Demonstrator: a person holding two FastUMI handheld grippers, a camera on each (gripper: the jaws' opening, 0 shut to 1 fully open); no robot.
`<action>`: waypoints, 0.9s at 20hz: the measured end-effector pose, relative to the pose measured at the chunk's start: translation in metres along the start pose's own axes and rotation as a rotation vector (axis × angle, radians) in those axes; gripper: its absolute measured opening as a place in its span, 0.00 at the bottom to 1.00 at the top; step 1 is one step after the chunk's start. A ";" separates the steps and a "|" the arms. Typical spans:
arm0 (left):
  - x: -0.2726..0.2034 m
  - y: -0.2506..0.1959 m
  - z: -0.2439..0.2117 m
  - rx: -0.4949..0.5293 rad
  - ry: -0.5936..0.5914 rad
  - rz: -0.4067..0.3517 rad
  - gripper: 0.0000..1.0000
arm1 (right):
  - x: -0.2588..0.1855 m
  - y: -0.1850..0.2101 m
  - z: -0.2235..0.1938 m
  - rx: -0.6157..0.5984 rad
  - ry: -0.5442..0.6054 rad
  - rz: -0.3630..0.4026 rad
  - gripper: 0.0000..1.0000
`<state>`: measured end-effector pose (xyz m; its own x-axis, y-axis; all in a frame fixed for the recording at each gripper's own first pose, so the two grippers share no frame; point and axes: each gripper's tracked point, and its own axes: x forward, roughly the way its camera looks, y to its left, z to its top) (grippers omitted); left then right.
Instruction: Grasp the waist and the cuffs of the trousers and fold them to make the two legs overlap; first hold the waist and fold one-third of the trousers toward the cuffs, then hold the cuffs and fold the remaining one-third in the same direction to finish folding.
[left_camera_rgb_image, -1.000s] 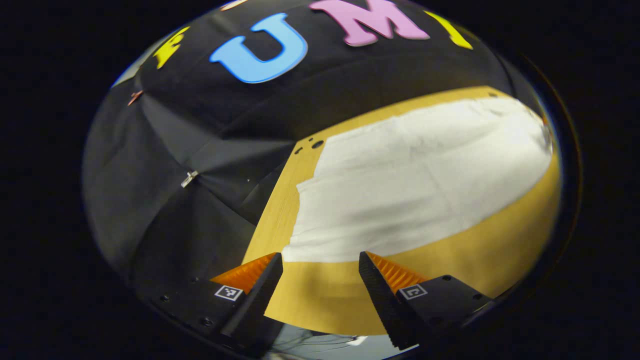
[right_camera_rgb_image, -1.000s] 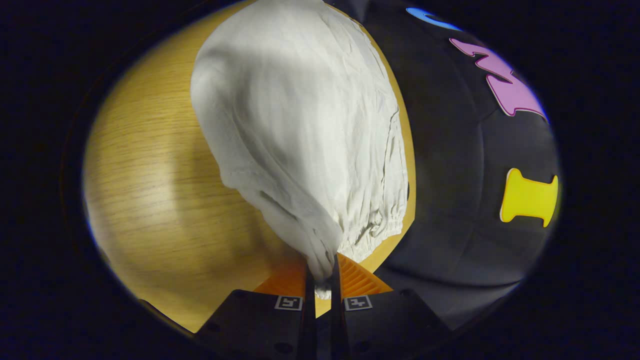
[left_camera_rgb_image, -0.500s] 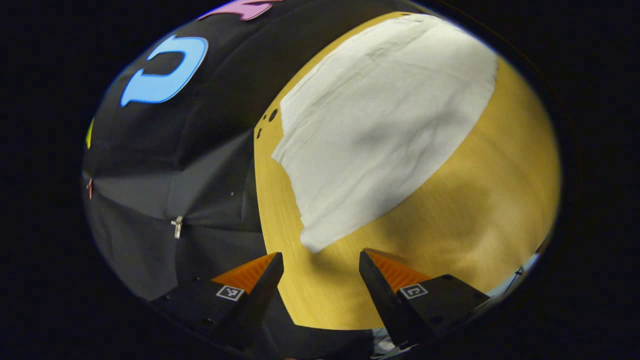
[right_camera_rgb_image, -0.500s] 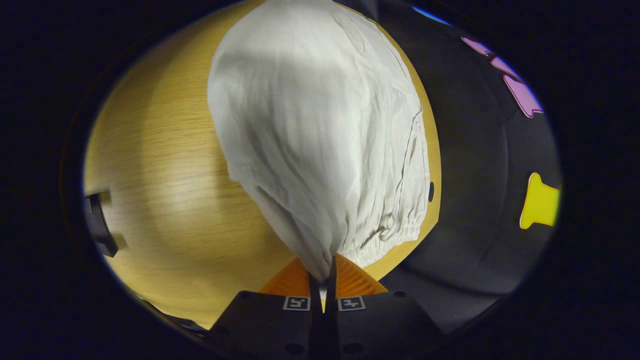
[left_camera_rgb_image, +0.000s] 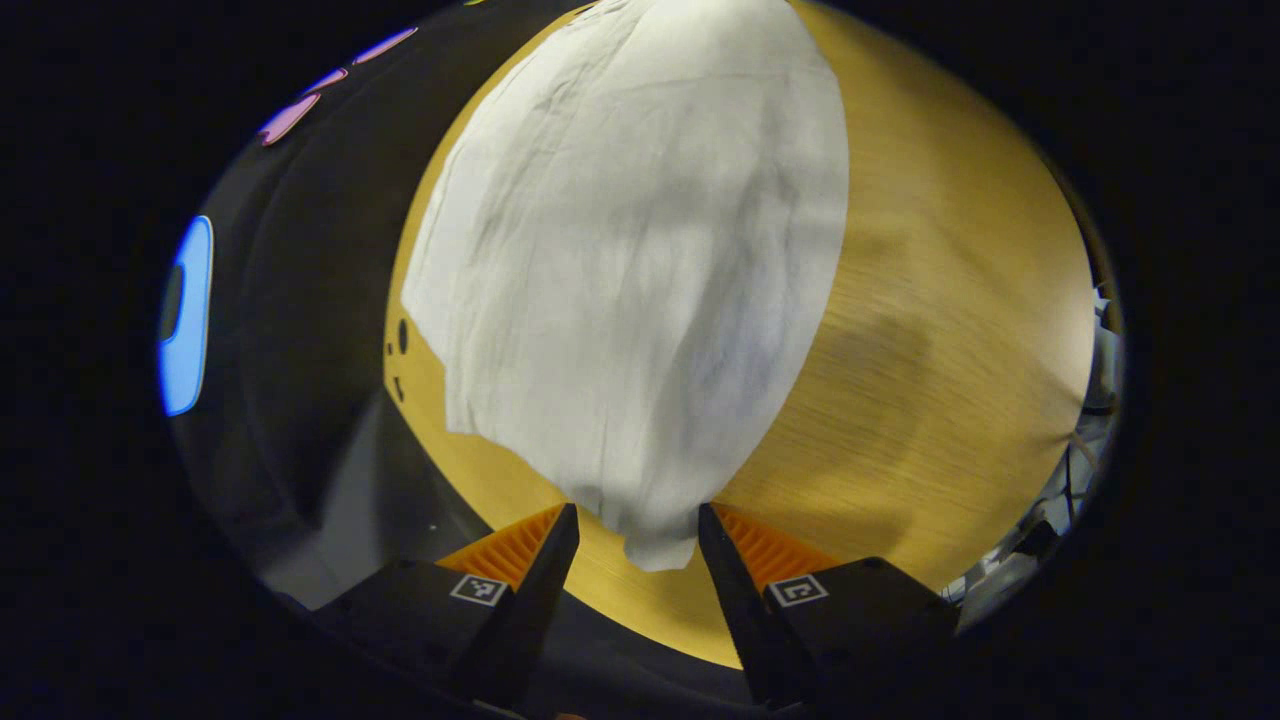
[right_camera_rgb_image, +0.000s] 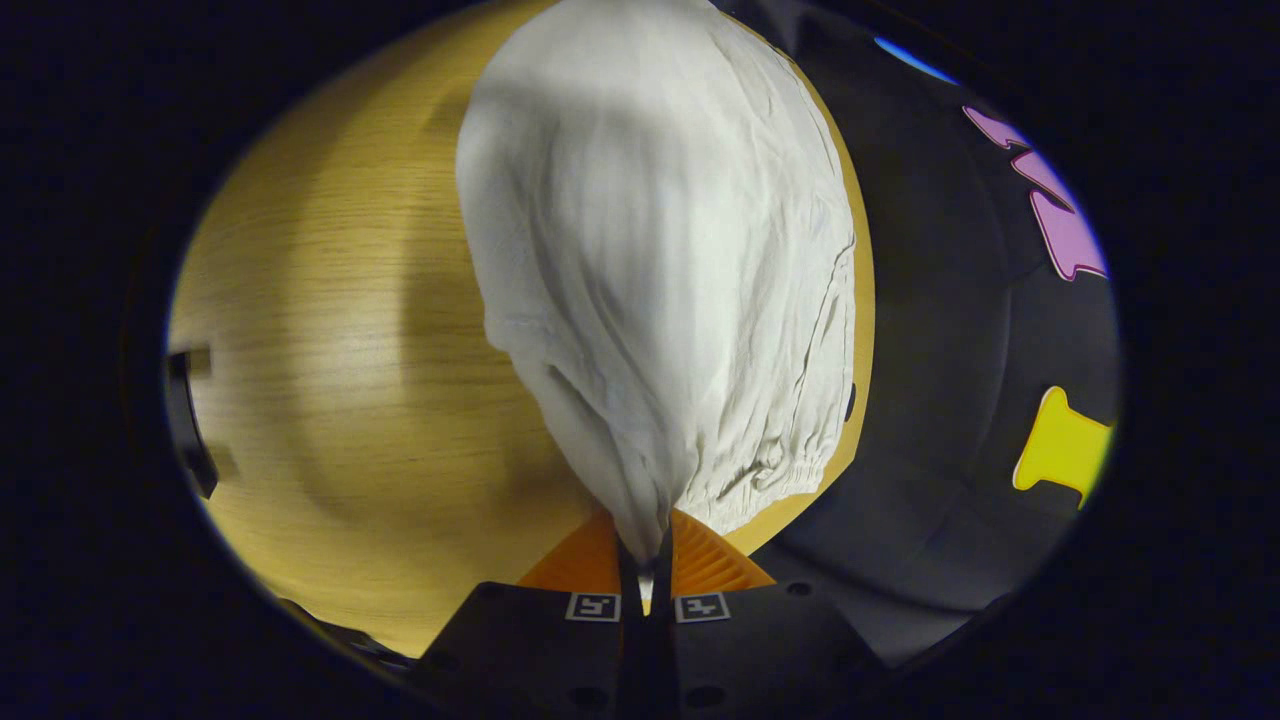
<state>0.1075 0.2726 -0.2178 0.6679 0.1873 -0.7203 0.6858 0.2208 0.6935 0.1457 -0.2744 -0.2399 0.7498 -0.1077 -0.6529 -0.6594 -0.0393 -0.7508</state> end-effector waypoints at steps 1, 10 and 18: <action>-0.003 -0.004 0.002 0.019 0.004 -0.045 0.77 | 0.000 0.000 0.000 -0.001 0.000 0.001 0.05; -0.020 -0.033 0.016 0.039 0.023 -0.052 0.19 | 0.001 -0.003 -0.001 -0.004 -0.015 0.009 0.05; -0.019 -0.034 0.019 -0.076 -0.006 0.089 0.06 | -0.001 -0.012 -0.007 0.071 -0.014 -0.020 0.05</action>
<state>0.0772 0.2431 -0.2270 0.7268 0.2040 -0.6559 0.6004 0.2753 0.7509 0.1521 -0.2810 -0.2295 0.7640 -0.0934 -0.6385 -0.6389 0.0288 -0.7687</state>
